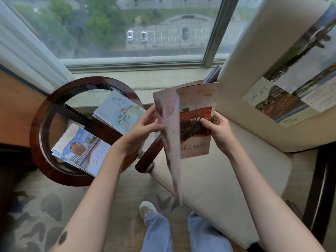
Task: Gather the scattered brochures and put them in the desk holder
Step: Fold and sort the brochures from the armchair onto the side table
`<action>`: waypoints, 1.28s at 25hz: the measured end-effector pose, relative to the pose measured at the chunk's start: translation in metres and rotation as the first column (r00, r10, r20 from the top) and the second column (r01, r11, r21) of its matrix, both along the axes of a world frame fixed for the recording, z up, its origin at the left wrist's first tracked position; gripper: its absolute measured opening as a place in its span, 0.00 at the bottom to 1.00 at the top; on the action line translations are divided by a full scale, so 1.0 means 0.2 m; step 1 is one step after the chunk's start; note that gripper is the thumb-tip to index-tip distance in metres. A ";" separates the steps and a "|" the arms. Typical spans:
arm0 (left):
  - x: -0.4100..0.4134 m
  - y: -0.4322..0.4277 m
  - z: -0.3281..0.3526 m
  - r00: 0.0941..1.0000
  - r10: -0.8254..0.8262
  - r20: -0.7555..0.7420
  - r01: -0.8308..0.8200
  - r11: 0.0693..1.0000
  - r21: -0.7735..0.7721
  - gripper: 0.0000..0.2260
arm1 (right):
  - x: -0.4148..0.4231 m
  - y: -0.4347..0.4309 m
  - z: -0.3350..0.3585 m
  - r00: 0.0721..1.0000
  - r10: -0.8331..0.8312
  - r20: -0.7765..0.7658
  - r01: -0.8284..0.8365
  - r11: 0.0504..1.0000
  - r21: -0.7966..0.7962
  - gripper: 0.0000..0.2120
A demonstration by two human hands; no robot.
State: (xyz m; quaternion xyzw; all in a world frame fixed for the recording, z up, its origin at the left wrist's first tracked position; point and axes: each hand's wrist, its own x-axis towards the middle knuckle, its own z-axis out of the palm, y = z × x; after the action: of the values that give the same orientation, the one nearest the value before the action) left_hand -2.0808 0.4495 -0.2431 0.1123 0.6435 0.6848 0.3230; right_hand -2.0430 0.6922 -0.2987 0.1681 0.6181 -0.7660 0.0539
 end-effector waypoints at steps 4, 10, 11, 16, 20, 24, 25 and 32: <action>0.02 0.02 -0.04 0.989 0.146 0.037 -0.148 0.988 0.039 0.12 | 0.02 0.00 -0.02 0.999 -0.007 0.031 0.009 0.999 -0.039 0.11; 0.00 -0.06 -0.06 0.887 0.461 0.024 -0.462 0.884 0.070 0.09 | 0.04 0.06 -0.01 0.983 -0.180 0.028 0.180 0.984 -0.012 0.10; -0.02 -0.08 -0.05 0.854 0.520 0.004 -0.520 0.853 0.055 0.08 | 0.05 0.08 -0.01 0.978 -0.207 0.026 0.207 0.978 -0.022 0.11; -0.05 -0.14 -0.05 0.785 0.618 -0.028 -0.618 0.786 0.020 0.08 | 0.07 0.15 0.00 0.980 -0.192 0.058 0.196 0.977 -0.078 0.11; -0.01 -0.08 -0.09 0.800 0.598 0.041 -0.597 0.801 -0.031 0.08 | 0.08 0.08 -0.02 0.984 -0.143 0.110 0.151 0.986 -0.069 0.10; 0.00 -0.08 -0.09 0.719 0.693 -0.057 -0.691 0.705 -0.158 0.14 | 0.07 0.03 -0.05 0.923 -0.366 0.120 0.344 0.923 0.173 0.08; 0.00 -0.09 -0.09 0.697 0.699 -0.159 -0.716 0.669 -0.200 0.11 | 0.08 0.03 -0.06 0.914 -0.392 0.103 0.361 0.903 0.232 0.07; 0.01 -0.10 -0.09 0.556 0.661 -0.504 -0.831 0.451 -0.326 0.09 | 0.11 0.03 -0.02 0.954 -0.296 0.044 0.284 0.942 0.176 0.07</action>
State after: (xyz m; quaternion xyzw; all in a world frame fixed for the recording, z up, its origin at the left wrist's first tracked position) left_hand -2.0798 0.4302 -0.2617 -0.1760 0.8280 0.5225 -0.1022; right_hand -2.0213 0.6987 -0.3020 0.2879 0.6467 -0.7044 -0.0522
